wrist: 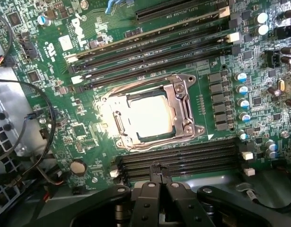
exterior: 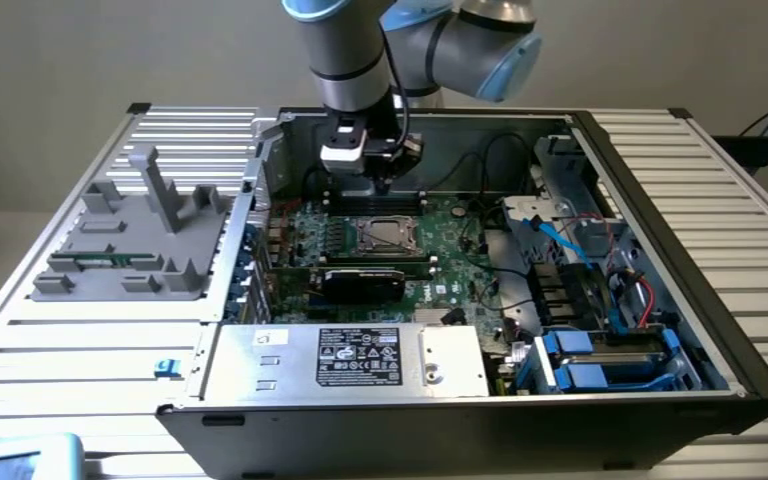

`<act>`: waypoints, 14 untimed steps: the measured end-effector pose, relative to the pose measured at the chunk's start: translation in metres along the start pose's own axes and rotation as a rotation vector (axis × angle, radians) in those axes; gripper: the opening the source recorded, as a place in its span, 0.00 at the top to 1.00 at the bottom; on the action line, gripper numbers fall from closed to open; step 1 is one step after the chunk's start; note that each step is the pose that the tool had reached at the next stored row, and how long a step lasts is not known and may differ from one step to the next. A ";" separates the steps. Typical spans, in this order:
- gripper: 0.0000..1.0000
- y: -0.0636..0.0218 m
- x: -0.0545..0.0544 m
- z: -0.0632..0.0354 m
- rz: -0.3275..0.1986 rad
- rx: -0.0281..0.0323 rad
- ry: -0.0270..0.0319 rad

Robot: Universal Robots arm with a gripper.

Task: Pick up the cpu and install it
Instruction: 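Install the first cpu locking lever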

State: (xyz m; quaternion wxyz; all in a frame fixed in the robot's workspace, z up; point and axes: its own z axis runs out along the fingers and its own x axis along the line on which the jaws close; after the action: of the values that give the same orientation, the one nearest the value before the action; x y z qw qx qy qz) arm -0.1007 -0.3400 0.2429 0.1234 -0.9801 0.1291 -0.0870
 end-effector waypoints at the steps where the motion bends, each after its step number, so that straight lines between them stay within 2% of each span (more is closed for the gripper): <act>1: 0.89 -0.0002 0.000 -0.0006 -0.001 -0.0064 -0.0006; 4: 0.89 -0.0009 0.000 -0.0033 -0.003 -0.0246 -0.0011; 5: 0.89 -0.0012 0.001 -0.0046 -0.004 -0.0288 -0.0019; 7: 0.89 -0.0016 0.001 -0.0059 -0.003 -0.0359 -0.0077; 9: 0.89 -0.0017 0.001 -0.0062 -0.001 -0.0447 -0.0200; 14: 0.89 -0.0016 0.000 -0.0065 0.006 -0.0715 -0.0615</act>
State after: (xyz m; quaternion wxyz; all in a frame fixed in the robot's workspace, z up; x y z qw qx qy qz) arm -0.1014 -0.3400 0.2495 0.0924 -0.9857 0.1310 -0.0518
